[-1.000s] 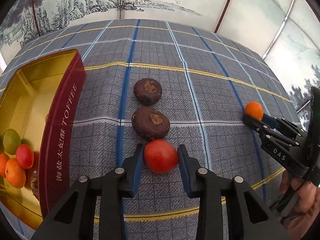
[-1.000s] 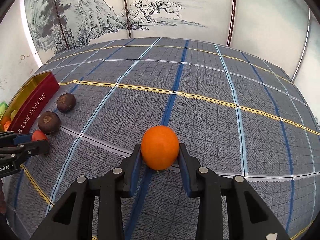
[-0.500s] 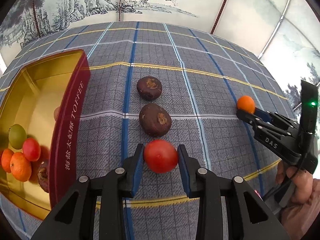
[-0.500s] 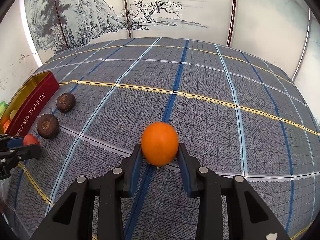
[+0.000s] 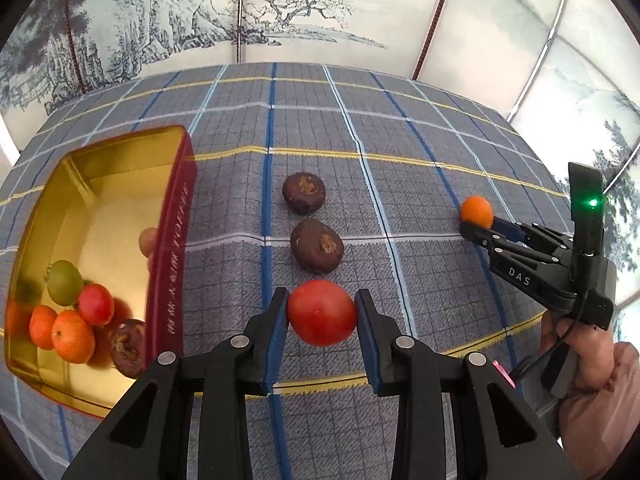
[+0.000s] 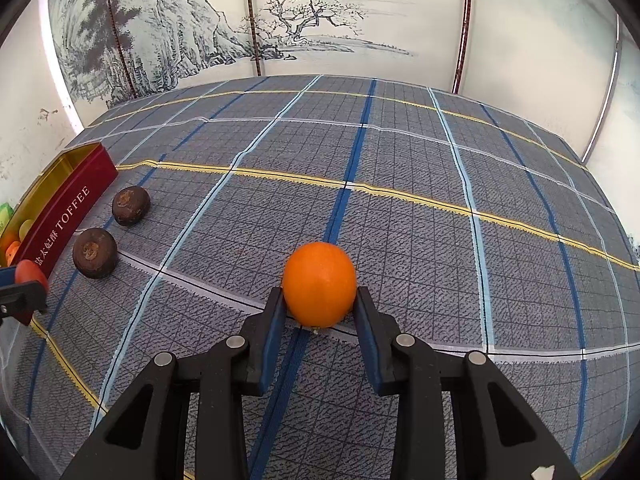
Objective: Organize fruits
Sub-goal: 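Carry the red tomato into the tin with the left gripper and release it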
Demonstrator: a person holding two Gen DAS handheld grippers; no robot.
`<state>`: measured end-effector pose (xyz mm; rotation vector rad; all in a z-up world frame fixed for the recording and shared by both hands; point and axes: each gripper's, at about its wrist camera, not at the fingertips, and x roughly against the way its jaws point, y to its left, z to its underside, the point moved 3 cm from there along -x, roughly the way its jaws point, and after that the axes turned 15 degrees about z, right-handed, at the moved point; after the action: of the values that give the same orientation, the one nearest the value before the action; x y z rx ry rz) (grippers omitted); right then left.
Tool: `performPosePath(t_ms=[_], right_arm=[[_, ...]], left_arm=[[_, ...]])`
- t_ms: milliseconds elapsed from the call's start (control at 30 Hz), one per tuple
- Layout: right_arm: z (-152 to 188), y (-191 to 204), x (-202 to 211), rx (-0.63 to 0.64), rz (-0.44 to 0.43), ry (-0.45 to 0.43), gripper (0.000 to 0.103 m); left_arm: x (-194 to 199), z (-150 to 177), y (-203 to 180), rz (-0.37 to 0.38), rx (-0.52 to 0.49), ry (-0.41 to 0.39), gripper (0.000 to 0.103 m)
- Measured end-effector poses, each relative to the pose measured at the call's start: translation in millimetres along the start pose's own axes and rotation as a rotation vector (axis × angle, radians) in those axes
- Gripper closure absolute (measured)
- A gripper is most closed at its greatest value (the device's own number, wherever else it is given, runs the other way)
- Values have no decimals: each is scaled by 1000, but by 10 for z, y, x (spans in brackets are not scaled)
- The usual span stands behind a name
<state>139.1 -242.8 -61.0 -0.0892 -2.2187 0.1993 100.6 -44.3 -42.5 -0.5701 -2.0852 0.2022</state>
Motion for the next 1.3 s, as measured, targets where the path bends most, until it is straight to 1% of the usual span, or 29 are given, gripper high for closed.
performPosePath(t_ms=[267,467,600,700,833,967,1100,1200,1233,1300], right_arm=[[0,1,2,0,0,0,72],[0,0,3,-1,0,0,71],[0,1,3,-1,0,0,71],[1,2,2,0,1,0,71],[0,3,2,-1,0,0,71],[0,-3,0,-1,0,0,71],[0,3,1,-1,0,0,71],[2,-5,0,0,0,0,71],[1,1,1,-1,0,0,71],[2,-4,0,0,1,0,71]], left_arm=[[179,-45,88,-9,4,-18,69],[391,-146,241,-21,19,-58,69],[571,-234,451,-55,34,-96,69],[712,-314,692,-102,53,-124,69],[831,-409,1065,-160,84,-139,69],[844,-479,1426,-207,117,-129,69],[741,-513,1711,-231,134,-88,69],[628,-528,1894,-230,162,-58,69],[582,-529,1938,-221,167,-45,69],[519,-523,1986,-229,174,-33,69]])
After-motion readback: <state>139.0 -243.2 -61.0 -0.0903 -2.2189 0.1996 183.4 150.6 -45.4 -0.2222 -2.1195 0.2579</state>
